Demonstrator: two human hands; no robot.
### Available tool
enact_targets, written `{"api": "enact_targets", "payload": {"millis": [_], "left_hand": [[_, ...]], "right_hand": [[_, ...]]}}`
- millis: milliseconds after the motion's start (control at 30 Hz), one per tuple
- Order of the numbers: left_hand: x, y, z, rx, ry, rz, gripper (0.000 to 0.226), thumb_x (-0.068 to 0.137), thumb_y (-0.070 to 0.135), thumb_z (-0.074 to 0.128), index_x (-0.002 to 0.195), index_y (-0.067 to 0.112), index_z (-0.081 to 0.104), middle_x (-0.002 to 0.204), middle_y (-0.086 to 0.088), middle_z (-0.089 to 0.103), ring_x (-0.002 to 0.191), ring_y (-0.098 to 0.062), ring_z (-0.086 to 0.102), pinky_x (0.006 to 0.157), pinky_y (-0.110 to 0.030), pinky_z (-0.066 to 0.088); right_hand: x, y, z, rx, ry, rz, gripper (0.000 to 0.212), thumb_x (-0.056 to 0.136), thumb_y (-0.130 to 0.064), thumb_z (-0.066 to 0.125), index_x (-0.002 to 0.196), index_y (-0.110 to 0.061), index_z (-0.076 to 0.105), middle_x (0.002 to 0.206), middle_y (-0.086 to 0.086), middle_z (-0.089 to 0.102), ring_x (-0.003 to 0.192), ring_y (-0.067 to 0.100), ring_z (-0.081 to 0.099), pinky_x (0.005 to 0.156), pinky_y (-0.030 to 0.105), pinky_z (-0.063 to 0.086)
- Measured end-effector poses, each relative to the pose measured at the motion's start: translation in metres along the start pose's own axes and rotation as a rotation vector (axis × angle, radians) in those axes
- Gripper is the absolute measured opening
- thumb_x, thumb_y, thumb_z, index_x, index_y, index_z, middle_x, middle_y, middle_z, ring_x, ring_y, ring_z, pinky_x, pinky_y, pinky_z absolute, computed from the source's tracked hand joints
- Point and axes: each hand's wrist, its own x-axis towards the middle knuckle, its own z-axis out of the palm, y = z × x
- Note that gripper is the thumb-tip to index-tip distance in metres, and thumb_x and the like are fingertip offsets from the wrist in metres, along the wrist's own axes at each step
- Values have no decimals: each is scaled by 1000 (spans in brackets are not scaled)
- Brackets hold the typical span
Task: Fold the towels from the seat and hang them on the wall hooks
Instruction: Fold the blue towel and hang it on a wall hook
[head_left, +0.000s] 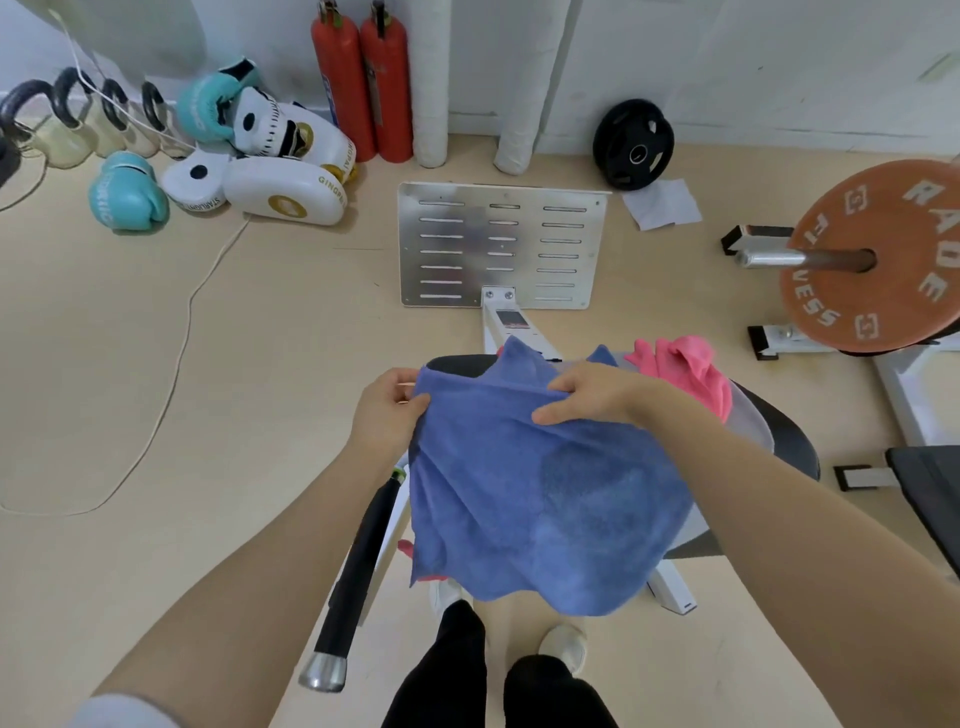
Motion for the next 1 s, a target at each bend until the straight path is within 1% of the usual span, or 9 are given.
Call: {"api": "enact_targets", "payload": {"millis": [67, 133, 233, 300, 400, 500, 667, 800, 1000], "left_hand": [[4, 3, 6, 90, 17, -22, 36, 87, 3, 52, 120, 14, 49, 97, -10, 63, 89, -27, 59, 83, -37, 47], [6, 13, 16, 398, 13, -6, 55, 86, 2, 48, 138, 13, 32, 106, -13, 58, 104, -32, 55, 88, -37, 43], [1, 34, 41, 968, -18, 314, 59, 87, 3, 43, 143, 13, 27, 136, -13, 43, 125, -32, 41, 100, -38, 33], [-11, 49, 69, 935, -283, 537, 44, 94, 8, 40, 138, 13, 40, 139, -7, 46, 125, -27, 43, 97, -26, 30], [-33, 65, 108, 871, -731, 565, 35, 101, 21, 32, 132, 17, 49, 120, 1, 58, 105, -17, 48, 79, -13, 26], [-36, 75, 126, 943, -854, 551, 35, 101, 28, 32, 116, 13, 60, 103, 5, 57, 93, -11, 43, 81, -15, 27], [-23, 84, 111, 1057, -797, 455, 40, 95, 43, 43, 64, 17, 46, 61, 5, 43, 59, -10, 40, 57, -15, 34], [-11, 90, 91, 1146, -742, 420, 45, 92, 48, 45, 60, 17, 37, 59, 3, 39, 59, -14, 36, 61, -28, 30], [1, 108, 90, 1180, -404, 736, 35, 95, 45, 38, 72, 18, 38, 68, 5, 46, 69, -22, 44, 65, -35, 35]], "right_hand": [[-12, 22, -7, -20, -7, 74, 32, 82, -38, 63, 63, -16, 52, 73, -4, 53, 69, 13, 51, 71, 27, 40], [-24, 41, -14, -82, 62, 121, 36, 83, -32, 62, 57, -16, 42, 65, -3, 45, 62, 13, 43, 65, 27, 33], [-42, 58, -21, -113, 115, 136, 43, 83, -22, 61, 54, -18, 30, 56, -3, 31, 53, 13, 29, 56, 27, 23], [-54, 66, -23, -25, 121, 76, 45, 83, -16, 61, 52, -19, 28, 53, -4, 26, 49, 11, 25, 54, 25, 20], [-70, 74, -26, 66, 129, -63, 44, 82, -15, 66, 52, -19, 34, 53, -6, 26, 46, 6, 25, 50, 19, 22], [-81, 78, -30, 50, 129, -157, 41, 81, -17, 68, 54, -18, 38, 54, -8, 27, 47, 4, 28, 48, 16, 25], [-84, 93, -36, 182, 54, -159, 35, 83, -13, 66, 51, -23, 56, 51, -12, 43, 49, -1, 40, 54, 12, 31], [-88, 106, -42, 221, 42, -75, 20, 82, -14, 67, 67, -27, 59, 59, -15, 49, 63, 5, 46, 65, 22, 35], [-74, 95, -65, 362, 532, -144, 16, 80, -5, 60, 88, -18, 64, 78, -2, 60, 79, 15, 55, 69, 25, 43]]}}
